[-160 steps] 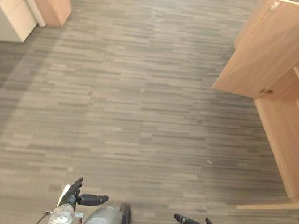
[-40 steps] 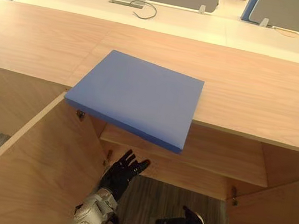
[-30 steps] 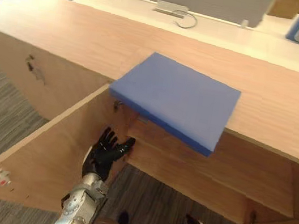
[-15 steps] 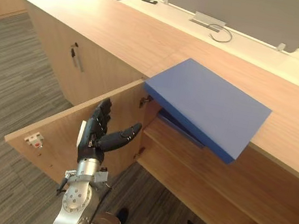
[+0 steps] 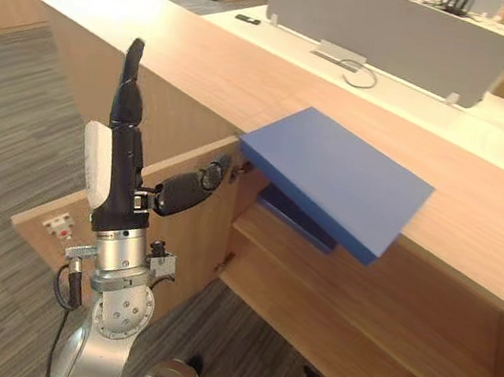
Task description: Walk over to the cabinet, pick up the folder, carry it to the office cabinet, place the folder inside the office cabinet, then close the office cabinet door
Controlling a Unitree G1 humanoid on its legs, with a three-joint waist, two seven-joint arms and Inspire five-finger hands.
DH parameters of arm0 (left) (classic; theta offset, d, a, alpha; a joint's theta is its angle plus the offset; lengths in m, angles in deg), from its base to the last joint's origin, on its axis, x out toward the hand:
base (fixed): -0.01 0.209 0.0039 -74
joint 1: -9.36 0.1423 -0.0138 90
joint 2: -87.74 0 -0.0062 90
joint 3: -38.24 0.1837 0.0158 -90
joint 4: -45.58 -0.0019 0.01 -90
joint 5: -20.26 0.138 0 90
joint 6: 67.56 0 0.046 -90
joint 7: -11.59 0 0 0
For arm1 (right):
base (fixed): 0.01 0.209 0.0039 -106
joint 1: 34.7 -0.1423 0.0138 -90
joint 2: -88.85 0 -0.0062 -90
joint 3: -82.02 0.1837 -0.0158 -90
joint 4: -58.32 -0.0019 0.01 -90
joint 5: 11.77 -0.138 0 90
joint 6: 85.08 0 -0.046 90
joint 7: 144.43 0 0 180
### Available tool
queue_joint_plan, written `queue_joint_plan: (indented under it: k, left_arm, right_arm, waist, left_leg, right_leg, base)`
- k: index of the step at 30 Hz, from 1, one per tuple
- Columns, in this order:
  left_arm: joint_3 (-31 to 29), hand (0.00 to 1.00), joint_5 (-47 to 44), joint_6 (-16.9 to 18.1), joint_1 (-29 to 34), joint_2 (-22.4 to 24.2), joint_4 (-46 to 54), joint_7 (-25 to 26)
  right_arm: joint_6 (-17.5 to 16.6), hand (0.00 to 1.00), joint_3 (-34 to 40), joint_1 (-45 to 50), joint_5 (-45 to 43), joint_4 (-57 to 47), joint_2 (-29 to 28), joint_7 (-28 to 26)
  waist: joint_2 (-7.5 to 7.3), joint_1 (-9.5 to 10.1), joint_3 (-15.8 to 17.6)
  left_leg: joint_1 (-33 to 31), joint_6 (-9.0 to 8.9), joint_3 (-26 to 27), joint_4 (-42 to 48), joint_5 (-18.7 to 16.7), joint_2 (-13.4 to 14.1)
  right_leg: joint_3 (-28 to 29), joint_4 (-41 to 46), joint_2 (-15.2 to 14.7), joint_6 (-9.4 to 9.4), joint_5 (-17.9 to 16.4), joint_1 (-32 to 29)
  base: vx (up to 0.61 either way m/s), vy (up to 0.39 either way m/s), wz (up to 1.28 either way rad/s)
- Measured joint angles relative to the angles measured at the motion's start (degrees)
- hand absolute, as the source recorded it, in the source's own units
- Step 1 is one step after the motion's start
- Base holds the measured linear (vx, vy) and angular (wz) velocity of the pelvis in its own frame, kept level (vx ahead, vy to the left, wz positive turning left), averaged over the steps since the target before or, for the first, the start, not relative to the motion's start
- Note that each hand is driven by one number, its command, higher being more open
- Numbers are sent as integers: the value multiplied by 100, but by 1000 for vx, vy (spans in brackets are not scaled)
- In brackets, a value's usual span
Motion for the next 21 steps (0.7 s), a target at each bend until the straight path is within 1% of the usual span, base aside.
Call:
queue_joint_plan:
  k: [1,3,5,7,8,10,13,17,21]
  left_arm:
    - [23,100,217,1,-113,-126,-3,3]
    - [37,100,475,10,-279,-370,-34,2]
    - [42,100,706,106,-467,-652,-191,2]
    - [46,100,783,123,-496,-792,-322,-15]
    - [58,100,866,126,-513,-868,-440,-30]
    - [156,100,889,127,-600,-1008,-652,-132]
    - [203,100,901,128,-658,-1137,-908,-272]
    - [204,100,897,164,-681,-1298,-1172,-500]
    - [219,100,885,215,-786,-1334,-1396,-670]
  right_arm:
    - [-42,100,-76,-20,-2,30,-1,-12]
    - [-90,100,-142,-35,-4,49,1,-51]
    - [-112,100,-308,-64,-5,57,16,-111]
    - [-118,100,-415,-110,-5,99,9,-158]
    - [-125,100,-496,-134,-6,99,16,-209]
    - [-142,100,-577,-148,-5,98,15,-238]
    - [-145,100,-706,-178,-3,91,18,-259]
    - [-145,100,-834,-243,10,92,18,-326]
    - [-145,100,-910,-266,21,94,18,-336]
  waist:
    - [-24,-20,-20]
    - [-28,-32,-29]
    - [-30,-77,-47]
    - [-19,-101,-52]
    - [-8,-146,-59]
    - [-4,-150,-60]
    - [2,-172,-56]
    - [-8,-296,-52]
    - [-11,-309,-50]
  left_leg:
    - [6,-17,45,0,-11,36]
    - [19,-47,104,17,-33,87]
    - [29,-61,135,22,-40,132]
    - [78,-86,212,11,-58,171]
    - [93,-97,231,4,-68,173]
    - [119,-114,281,-1,-82,183]
    - [183,-121,389,-16,-118,216]
    - [193,-132,483,-11,-162,236]
    - [193,-128,500,-11,-171,236]
  right_leg:
    - [57,-43,29,-26,23,-6]
    - [134,-72,71,-25,57,-12]
    - [182,-127,121,-54,74,3]
    - [271,-127,141,-70,65,4]
    - [292,-126,149,-85,56,5]
    - [360,-128,162,-94,52,-4]
    - [480,-129,167,-105,49,-7]
    - [584,-130,167,-108,47,-48]
    - [603,-123,168,-109,48,-54]
  base:
    - [18,-43,-25]
    - [18,-45,-20]
    - [26,-53,-13]
    - [24,-33,-20]
    - [15,-18,-12]
    - [16,-13,-14]
    - [21,-7,-24]
    - [21,-1,-12]
    - [12,-1,-3]
